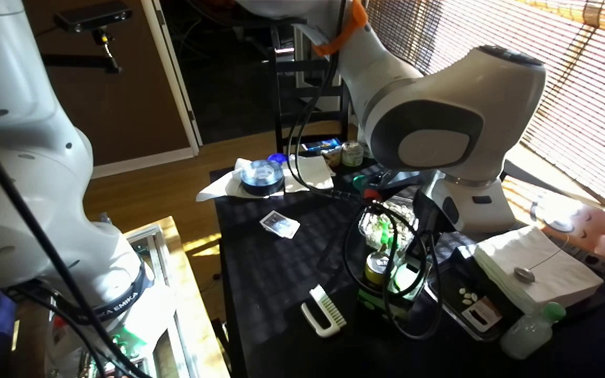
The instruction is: Pick up the glass bottle from the left side of the table and put it in the box.
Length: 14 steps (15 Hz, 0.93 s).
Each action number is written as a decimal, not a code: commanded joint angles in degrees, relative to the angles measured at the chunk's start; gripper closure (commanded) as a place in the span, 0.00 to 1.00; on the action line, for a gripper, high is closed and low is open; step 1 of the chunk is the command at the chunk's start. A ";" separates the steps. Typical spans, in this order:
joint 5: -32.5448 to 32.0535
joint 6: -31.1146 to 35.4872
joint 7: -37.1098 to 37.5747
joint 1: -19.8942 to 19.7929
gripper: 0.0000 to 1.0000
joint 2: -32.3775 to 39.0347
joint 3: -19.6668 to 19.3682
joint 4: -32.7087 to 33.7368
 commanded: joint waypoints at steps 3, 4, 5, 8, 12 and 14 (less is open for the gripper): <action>2.37 1.99 -0.49 0.66 0.93 2.75 0.53 -0.42; 2.64 2.58 -0.50 0.71 0.93 3.31 0.62 -0.50; 3.22 3.15 -0.53 0.71 0.93 3.81 0.80 -0.58; 4.95 4.40 -0.51 0.78 0.93 5.30 1.14 -0.54; 6.33 5.28 -0.42 0.91 0.93 6.73 1.25 -0.51; 6.61 5.26 -0.34 0.94 0.93 6.59 1.17 -0.52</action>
